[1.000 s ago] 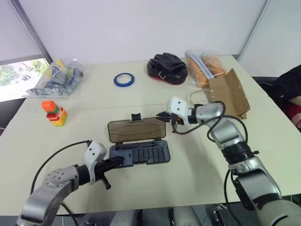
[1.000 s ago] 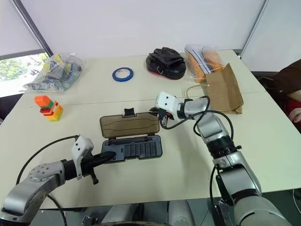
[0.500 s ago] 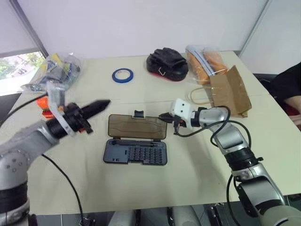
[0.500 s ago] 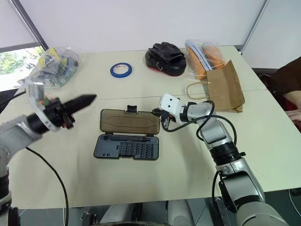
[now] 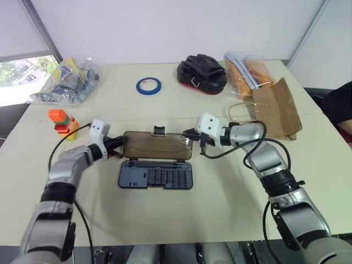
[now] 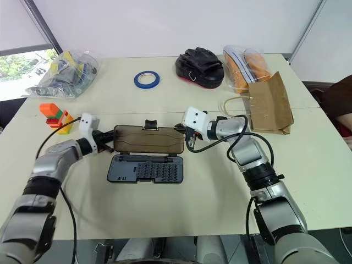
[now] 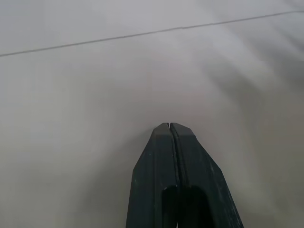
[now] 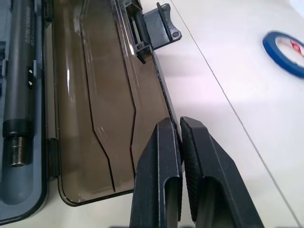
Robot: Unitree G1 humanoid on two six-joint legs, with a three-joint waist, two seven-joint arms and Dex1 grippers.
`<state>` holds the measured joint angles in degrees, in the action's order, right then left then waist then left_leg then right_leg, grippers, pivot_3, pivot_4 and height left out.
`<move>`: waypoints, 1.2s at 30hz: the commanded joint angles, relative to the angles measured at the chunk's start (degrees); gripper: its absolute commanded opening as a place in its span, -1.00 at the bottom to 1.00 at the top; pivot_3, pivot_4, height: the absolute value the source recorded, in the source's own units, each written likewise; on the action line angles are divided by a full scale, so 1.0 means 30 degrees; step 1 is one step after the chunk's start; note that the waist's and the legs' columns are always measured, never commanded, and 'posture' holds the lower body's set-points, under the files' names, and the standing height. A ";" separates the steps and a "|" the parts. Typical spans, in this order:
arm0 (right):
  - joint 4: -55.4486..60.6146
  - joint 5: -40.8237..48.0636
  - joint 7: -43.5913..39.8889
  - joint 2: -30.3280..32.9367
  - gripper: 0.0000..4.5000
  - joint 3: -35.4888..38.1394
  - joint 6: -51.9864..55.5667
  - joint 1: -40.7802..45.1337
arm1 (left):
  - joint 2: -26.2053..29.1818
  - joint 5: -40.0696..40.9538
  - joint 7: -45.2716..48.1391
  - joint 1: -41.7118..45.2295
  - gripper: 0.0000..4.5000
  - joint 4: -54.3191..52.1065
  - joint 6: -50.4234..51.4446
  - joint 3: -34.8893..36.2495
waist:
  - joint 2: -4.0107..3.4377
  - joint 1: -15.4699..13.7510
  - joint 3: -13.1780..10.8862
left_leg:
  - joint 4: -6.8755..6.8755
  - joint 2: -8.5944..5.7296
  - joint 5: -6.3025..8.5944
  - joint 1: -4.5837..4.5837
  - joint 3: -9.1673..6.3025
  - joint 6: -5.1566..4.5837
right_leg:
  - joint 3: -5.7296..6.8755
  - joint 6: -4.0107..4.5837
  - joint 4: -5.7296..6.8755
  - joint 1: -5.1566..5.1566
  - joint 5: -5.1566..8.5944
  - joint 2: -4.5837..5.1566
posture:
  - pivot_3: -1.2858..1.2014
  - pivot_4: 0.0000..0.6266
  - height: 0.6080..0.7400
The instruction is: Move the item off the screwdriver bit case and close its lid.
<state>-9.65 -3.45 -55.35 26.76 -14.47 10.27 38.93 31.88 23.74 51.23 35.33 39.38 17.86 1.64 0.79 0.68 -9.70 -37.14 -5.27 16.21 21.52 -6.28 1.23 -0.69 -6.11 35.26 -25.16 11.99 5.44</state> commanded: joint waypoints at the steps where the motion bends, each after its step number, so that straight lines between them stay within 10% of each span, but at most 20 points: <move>1: 0.0869 -0.0392 -0.0349 0.0213 -0.98 -0.0644 -0.0592 0.0640 | -0.0428 -0.0102 0.2456 0.0945 -1.00 0.0473 0.0134 -0.0227 | 0.0003 0.0025 -0.0002 | 0.0000 0.0000 0.0001 0.0002 0.0003 -0.0003 | 0.0000 -0.0001 0.0001 -0.0001 0.0000 0.0001 | 0.03 -0.52 1.00; 4: 0.1433 -0.0901 -0.0787 0.0684 -0.98 -0.1133 -0.0325 0.0689 | -0.0231 0.0016 0.4088 0.1157 -1.00 -0.0152 0.0949 -0.0203 | 0.0006 0.0057 -0.0004 | 0.0001 0.0001 0.0002 0.0010 0.0006 -0.0006 | -0.0001 -0.0002 -0.0001 -0.0015 0.0002 0.0000 | 0.03 -0.52 1.00; 13: 0.3423 -0.0953 -0.0950 0.0947 0.97 -0.1288 0.1762 0.0735 | 0.0908 0.0869 0.6948 0.0548 -1.00 -0.3289 0.4160 0.0093 | 0.0029 0.0119 -0.0020 | -0.0006 0.0011 0.0002 0.0041 0.0004 -0.0007 | -0.0002 -0.0002 0.0010 -0.0051 0.0002 -0.0008 | 0.03 -0.52 1.00; 19: 0.5558 0.0689 -0.1473 0.1580 0.97 0.0233 0.5604 0.1139 | 0.1616 0.0838 0.7590 -0.0291 -1.00 -0.4898 0.5045 0.0010 | 0.0024 0.0083 -0.0022 | -0.0008 0.0014 0.0002 0.0042 0.0005 -0.0007 | -0.0007 -0.0002 0.0014 -0.0055 0.0001 -0.0008 | 0.03 -0.52 1.00; 27: 0.9679 2.0630 0.0624 0.1235 0.97 1.4001 2.0023 0.3635 | 0.3538 0.1942 0.8960 -0.3081 -1.00 -1.1422 0.7293 -0.0594 | 0.0007 -0.0059 -0.0074 | 0.0001 0.0035 0.0018 0.0167 -0.0088 -0.0032 | 0.0008 0.0019 -0.0043 -0.0111 -0.0001 0.0040 | 0.03 -0.52 1.00; 36: 1.3310 2.1706 0.3695 0.3156 0.97 1.0742 2.0818 -0.0426 | 0.5517 0.2565 1.0521 -0.5427 -1.00 -1.7529 0.7912 -0.2562 | -0.0069 0.0149 -0.0110 | -0.0016 0.0039 0.0098 0.0159 -0.0023 -0.0172 | 0.0003 0.0015 -0.0025 -0.0114 -0.0007 0.0057 | 0.03 -0.52 1.00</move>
<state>26.26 63.02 -43.55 34.37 21.78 73.76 39.55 45.97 31.79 79.98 21.06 -9.08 42.93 -3.97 0.59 1.13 -10.03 -37.16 -5.12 16.51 21.92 -6.29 0.70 -0.73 -6.06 35.18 -25.48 11.98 5.59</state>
